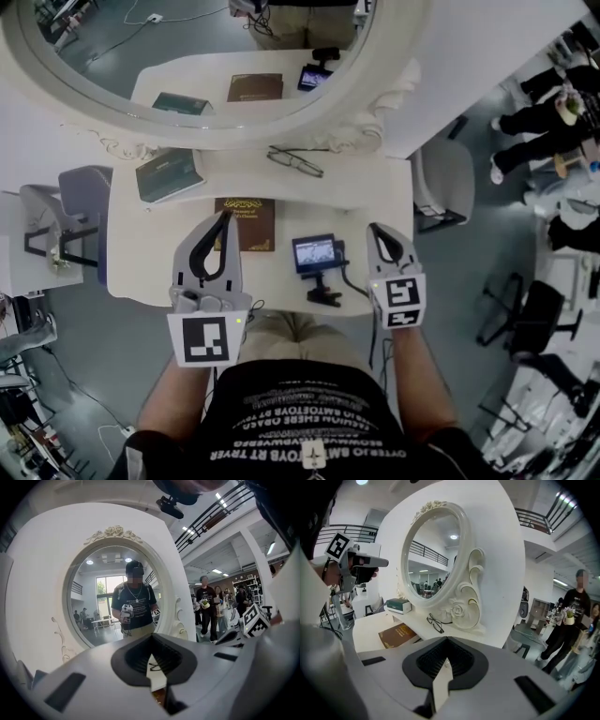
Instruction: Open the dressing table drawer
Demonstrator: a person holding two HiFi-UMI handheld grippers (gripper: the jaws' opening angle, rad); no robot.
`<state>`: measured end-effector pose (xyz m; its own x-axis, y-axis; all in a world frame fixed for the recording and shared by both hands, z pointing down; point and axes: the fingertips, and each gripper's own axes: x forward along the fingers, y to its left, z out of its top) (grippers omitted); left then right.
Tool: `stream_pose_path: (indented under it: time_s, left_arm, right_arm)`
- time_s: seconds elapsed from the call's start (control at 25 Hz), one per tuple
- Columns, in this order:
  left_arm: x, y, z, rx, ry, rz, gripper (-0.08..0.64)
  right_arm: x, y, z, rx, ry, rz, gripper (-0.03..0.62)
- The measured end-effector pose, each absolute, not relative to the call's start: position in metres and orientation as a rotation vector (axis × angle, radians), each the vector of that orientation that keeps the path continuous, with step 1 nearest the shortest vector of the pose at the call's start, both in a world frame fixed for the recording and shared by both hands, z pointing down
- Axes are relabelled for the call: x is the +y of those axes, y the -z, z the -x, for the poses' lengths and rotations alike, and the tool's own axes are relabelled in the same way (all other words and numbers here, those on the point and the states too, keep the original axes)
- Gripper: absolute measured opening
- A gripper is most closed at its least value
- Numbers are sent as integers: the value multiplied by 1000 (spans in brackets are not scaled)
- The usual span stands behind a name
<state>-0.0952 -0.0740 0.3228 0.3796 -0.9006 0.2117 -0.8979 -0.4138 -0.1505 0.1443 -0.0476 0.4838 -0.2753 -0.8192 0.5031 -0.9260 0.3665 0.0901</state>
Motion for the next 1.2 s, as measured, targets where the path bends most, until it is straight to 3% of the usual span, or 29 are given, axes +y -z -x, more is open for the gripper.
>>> stream_pose_path:
  time_s: [1.2]
  left_arm:
    - [-80,-342,99,1763,468,2592,2]
  right_arm:
    - [-57,-611,-136,-2031,-546,-1311,-8]
